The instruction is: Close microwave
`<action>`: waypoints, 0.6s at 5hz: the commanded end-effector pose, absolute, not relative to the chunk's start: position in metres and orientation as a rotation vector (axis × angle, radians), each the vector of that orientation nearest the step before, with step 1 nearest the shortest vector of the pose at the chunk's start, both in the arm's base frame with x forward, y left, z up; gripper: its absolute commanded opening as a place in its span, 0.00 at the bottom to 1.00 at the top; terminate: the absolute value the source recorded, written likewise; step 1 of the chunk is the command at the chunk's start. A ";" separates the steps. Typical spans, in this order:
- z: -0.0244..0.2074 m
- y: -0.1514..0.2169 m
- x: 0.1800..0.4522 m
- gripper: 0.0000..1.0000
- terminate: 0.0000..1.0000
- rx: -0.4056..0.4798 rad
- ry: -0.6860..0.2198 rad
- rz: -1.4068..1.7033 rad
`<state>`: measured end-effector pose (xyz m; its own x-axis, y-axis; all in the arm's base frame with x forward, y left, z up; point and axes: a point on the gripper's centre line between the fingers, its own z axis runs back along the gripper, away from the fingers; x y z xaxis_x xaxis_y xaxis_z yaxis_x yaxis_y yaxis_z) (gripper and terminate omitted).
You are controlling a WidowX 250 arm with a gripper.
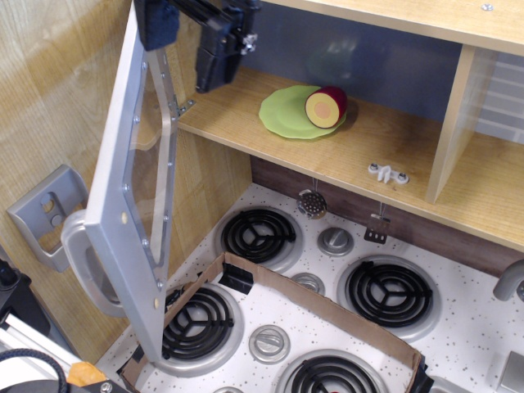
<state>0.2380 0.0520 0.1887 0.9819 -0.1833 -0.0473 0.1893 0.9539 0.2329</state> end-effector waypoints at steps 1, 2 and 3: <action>0.214 0.066 0.216 1.00 0.00 0.283 0.037 -0.179; 0.211 0.075 0.204 1.00 0.00 0.306 0.077 -0.173; 0.207 0.086 0.190 1.00 0.00 0.296 0.118 -0.161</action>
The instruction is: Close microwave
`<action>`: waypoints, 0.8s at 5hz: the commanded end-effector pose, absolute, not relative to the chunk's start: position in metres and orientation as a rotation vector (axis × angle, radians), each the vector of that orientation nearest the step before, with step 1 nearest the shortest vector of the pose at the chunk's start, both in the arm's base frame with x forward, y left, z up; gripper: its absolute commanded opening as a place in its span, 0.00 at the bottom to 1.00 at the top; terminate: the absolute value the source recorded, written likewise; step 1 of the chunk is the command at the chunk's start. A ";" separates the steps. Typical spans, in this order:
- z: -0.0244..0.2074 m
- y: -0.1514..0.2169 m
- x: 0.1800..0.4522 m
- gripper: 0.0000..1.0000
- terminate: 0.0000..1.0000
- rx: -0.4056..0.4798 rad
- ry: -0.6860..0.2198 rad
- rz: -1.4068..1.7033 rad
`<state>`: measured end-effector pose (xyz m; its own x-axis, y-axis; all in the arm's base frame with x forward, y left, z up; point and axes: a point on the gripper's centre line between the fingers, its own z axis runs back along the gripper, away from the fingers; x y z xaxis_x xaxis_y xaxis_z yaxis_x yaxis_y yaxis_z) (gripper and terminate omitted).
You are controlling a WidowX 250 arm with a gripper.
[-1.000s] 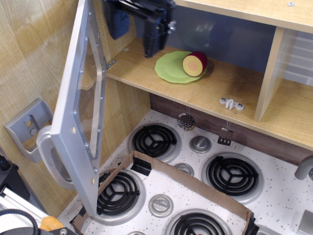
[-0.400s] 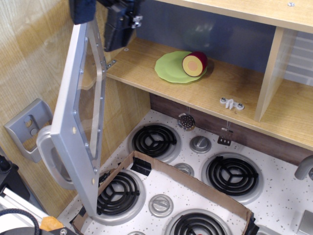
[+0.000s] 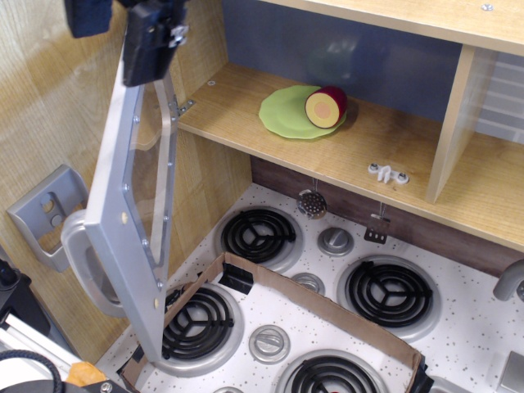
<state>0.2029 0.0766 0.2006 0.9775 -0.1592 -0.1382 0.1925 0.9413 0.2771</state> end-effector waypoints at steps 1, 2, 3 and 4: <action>0.194 0.098 0.177 1.00 0.00 0.313 0.140 -0.159; 0.180 0.107 0.166 1.00 0.00 0.339 0.159 -0.142; 0.169 0.110 0.160 1.00 0.00 0.320 0.160 -0.124; 0.160 0.106 0.166 1.00 0.00 0.292 0.119 -0.112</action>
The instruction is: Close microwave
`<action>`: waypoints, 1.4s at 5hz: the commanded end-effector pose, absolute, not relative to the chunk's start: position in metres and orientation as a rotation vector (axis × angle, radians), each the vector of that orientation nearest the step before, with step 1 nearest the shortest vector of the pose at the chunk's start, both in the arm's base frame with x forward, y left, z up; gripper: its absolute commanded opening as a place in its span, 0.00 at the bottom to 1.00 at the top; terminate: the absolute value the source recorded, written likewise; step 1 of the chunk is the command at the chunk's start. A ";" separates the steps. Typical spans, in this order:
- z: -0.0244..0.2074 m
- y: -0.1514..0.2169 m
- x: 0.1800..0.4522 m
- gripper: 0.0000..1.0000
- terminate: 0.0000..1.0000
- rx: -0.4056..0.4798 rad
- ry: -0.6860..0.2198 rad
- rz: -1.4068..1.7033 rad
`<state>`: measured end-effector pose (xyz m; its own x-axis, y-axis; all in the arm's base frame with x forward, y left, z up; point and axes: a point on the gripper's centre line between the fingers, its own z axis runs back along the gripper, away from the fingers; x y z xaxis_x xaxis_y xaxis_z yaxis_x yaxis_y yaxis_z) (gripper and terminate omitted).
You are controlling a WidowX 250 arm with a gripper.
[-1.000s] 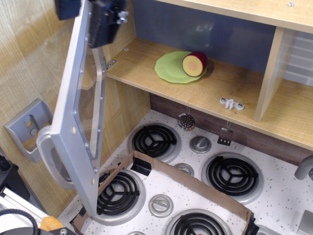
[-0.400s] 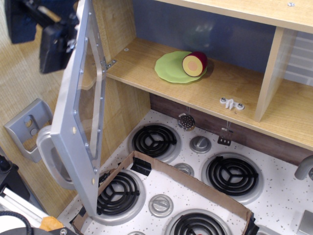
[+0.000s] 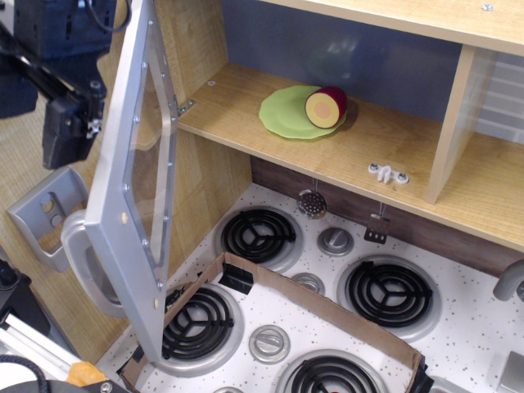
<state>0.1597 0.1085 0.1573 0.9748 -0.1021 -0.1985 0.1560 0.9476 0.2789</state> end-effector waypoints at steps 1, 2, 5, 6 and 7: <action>0.155 0.100 0.173 1.00 0.00 0.251 0.074 -0.093; 0.150 0.086 0.194 1.00 0.00 0.149 -0.009 -0.061; 0.132 0.047 0.247 1.00 0.00 -0.041 -0.259 -0.013; 0.124 0.040 0.270 1.00 0.00 -0.074 -0.346 -0.030; 0.120 0.037 0.288 1.00 0.00 -0.080 -0.383 -0.076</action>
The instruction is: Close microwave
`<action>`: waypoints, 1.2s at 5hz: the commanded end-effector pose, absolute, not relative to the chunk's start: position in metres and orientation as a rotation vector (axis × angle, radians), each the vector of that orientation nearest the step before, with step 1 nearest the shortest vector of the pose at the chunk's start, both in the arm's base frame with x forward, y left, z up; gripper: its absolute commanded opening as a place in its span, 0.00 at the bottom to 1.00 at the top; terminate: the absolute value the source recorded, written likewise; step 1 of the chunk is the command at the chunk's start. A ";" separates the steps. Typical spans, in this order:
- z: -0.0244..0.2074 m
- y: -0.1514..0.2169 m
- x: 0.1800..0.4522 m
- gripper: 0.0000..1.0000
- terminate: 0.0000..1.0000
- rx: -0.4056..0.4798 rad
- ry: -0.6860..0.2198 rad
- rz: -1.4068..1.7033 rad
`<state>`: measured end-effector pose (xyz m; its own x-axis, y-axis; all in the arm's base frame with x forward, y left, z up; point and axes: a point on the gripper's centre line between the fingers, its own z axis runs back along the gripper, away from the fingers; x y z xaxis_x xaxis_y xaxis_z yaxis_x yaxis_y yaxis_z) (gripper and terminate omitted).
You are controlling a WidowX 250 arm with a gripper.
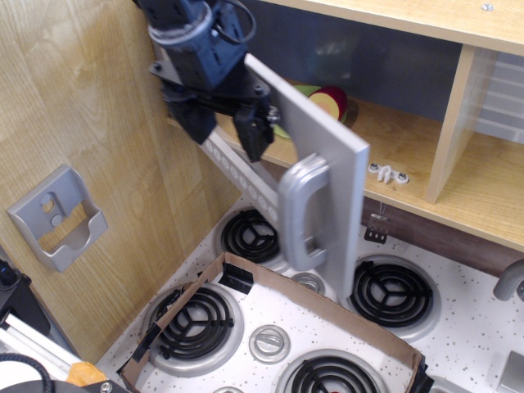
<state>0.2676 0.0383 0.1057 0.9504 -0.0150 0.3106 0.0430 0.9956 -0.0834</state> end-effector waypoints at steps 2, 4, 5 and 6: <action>0.127 0.035 0.326 1.00 0.00 -0.038 -0.528 -0.166; 0.131 0.034 0.352 1.00 0.00 -0.042 -0.594 -0.226; 0.134 0.035 0.361 1.00 0.00 -0.046 -0.606 -0.253; 0.137 0.034 0.363 1.00 0.00 -0.032 -0.626 -0.259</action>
